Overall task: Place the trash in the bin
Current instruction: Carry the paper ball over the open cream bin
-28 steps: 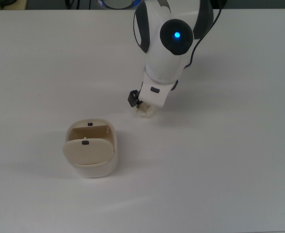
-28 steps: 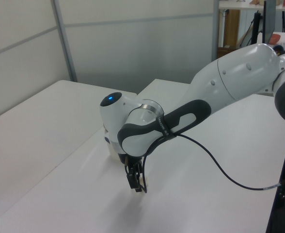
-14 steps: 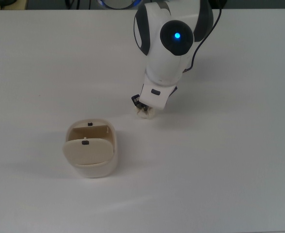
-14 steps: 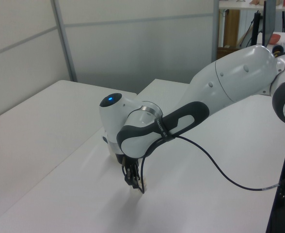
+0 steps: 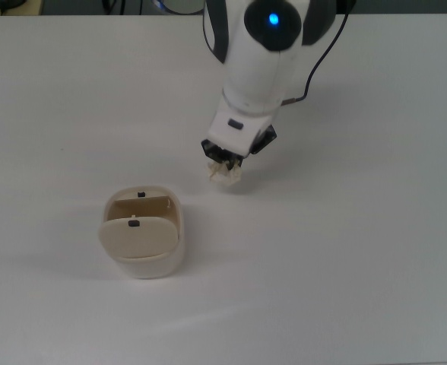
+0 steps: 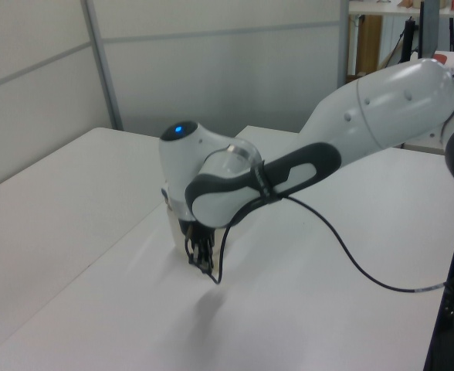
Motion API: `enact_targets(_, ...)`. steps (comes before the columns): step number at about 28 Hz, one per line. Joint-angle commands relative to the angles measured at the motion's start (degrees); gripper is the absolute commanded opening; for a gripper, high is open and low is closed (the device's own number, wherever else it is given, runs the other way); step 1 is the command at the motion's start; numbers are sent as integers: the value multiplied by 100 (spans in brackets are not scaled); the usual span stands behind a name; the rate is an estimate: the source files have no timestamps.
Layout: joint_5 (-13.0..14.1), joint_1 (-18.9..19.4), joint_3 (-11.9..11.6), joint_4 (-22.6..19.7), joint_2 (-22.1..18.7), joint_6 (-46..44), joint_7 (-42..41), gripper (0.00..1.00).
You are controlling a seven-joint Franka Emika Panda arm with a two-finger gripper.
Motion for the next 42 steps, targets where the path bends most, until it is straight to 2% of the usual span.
enact_targets(1, -67, -152, -17, -186, -643, -82, 629, 12)
enact_targets(5, -67, -346, -17, -186, -960, -82, 902, 12)
enact_targets(9, -24, -495, -17, -151, -1039, 6, 938, 12)
enact_targets(11, -6, -583, -17, 16, -961, 216, 946, 13)
enact_targets(14, -6, -610, -17, 52, -829, 655, 1086, 13)
enact_targets(20, -120, -654, -61, 69, -530, 1842, 1851, 14)
enact_targets(26, -594, -715, -219, 139, -407, 2150, 1896, 16)
enact_targets(31, -700, -759, -316, 236, -363, 2239, 1896, 20)
enact_targets(32, -700, -759, -342, 288, -337, 2265, 1896, 26)
enact_targets(34, -718, -751, -342, 298, -275, 2265, 1896, 29)
enact_targets(35, -735, -750, -351, 298, -266, 2274, 1896, 35)
enact_targets(37, -788, -750, -342, 298, -257, 2274, 1896, 54)
enact_targets(38, -814, -750, -342, 298, -266, 2265, 1896, 56)
enact_targets(39, -832, -750, -342, 306, -266, 2265, 1896, 62)
enact_targets(40, -841, -750, -342, 306, -266, 2265, 1896, 77)
enact_targets(41, -841, -759, -351, 306, -266, 2265, 1896, 100)
enact_targets(42, -858, -759, -351, 306, -275, 2265, 1896, 100)
